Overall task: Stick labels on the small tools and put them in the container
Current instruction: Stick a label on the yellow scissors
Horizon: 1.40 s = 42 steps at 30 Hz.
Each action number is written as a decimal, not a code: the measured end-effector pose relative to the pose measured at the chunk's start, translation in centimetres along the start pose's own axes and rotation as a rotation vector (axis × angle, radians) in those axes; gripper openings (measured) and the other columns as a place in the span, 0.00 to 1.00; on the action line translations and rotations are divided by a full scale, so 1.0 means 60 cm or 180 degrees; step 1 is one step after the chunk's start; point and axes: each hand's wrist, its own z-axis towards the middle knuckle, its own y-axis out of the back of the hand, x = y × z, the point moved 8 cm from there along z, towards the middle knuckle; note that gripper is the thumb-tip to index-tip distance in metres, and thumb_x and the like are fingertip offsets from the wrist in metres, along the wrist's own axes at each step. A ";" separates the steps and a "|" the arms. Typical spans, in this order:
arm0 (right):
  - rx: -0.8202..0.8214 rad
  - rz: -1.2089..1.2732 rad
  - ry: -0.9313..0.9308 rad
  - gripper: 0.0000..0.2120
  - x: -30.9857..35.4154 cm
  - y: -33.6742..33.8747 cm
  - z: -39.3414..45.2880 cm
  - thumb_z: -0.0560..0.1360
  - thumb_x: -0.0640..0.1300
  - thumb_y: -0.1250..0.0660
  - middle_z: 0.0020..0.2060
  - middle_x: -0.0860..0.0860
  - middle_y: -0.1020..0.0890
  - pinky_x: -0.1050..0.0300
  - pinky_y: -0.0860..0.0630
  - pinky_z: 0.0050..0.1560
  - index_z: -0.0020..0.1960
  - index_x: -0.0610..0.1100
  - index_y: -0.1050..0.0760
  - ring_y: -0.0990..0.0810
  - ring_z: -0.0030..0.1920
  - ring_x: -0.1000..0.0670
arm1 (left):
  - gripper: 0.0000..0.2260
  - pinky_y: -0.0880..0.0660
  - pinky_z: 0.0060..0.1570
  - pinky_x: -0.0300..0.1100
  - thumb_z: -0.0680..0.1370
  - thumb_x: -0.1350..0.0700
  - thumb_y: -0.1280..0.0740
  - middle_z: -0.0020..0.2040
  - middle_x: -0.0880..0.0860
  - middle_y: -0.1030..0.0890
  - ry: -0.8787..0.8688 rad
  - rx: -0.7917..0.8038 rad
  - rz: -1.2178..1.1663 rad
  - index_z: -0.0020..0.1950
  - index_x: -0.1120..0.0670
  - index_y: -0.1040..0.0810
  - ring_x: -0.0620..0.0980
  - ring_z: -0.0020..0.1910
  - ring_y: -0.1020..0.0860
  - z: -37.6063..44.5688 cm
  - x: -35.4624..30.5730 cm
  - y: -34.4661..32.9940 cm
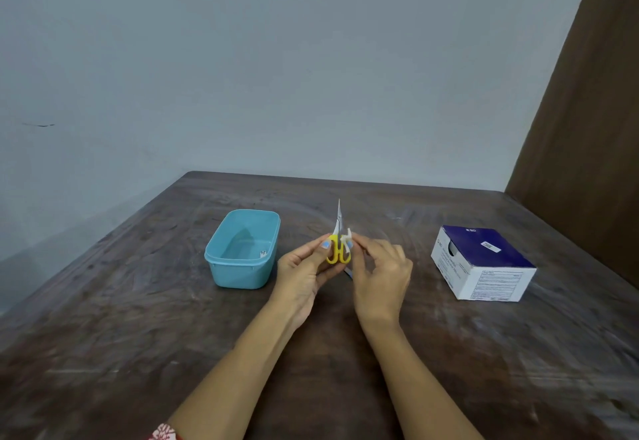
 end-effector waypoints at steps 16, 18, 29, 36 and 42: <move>-0.0077 -0.0183 0.0456 0.10 0.016 -0.001 -0.001 0.72 0.50 0.37 0.35 0.55 0.20 0.61 0.39 0.44 0.44 0.49 0.18 0.29 0.40 0.56 | 0.10 0.19 0.43 0.40 0.77 0.62 0.37 0.49 0.58 0.17 0.0371 0.0152 0.0000 0.56 0.62 0.21 0.51 0.48 0.19 -0.001 0.013 -0.006; -0.0060 -0.0150 0.0434 0.09 0.017 -0.002 -0.003 0.70 0.49 0.36 0.34 0.55 0.20 0.60 0.37 0.45 0.42 0.49 0.18 0.27 0.39 0.55 | 0.11 0.20 0.46 0.40 0.78 0.65 0.39 0.50 0.59 0.18 0.0369 0.0194 -0.0019 0.58 0.62 0.22 0.52 0.49 0.19 -0.002 0.009 -0.009; -0.0084 -0.0168 0.0411 0.12 0.017 0.001 -0.001 0.74 0.49 0.40 0.38 0.55 0.21 0.58 0.38 0.44 0.47 0.51 0.18 0.30 0.41 0.56 | 0.13 0.20 0.49 0.41 0.78 0.69 0.43 0.52 0.59 0.18 0.0559 0.0314 0.0125 0.57 0.61 0.22 0.51 0.50 0.19 -0.011 0.016 -0.019; 0.0291 -0.0508 0.0876 0.09 0.036 -0.024 -0.007 0.70 0.41 0.34 0.38 0.56 0.21 0.58 0.39 0.46 0.46 0.52 0.19 0.28 0.40 0.53 | 0.11 0.20 0.43 0.40 0.78 0.64 0.43 0.42 0.55 0.16 0.0463 0.0146 -0.0026 0.49 0.59 0.20 0.47 0.40 0.17 -0.008 0.002 -0.013; 0.0436 -0.0634 0.1095 0.10 0.049 -0.028 -0.016 0.69 0.42 0.36 0.36 0.57 0.20 0.56 0.38 0.47 0.44 0.52 0.19 0.25 0.39 0.52 | 0.11 0.21 0.42 0.37 0.78 0.66 0.42 0.40 0.53 0.16 0.0340 -0.0100 -0.0084 0.52 0.58 0.21 0.47 0.41 0.20 0.001 -0.006 0.004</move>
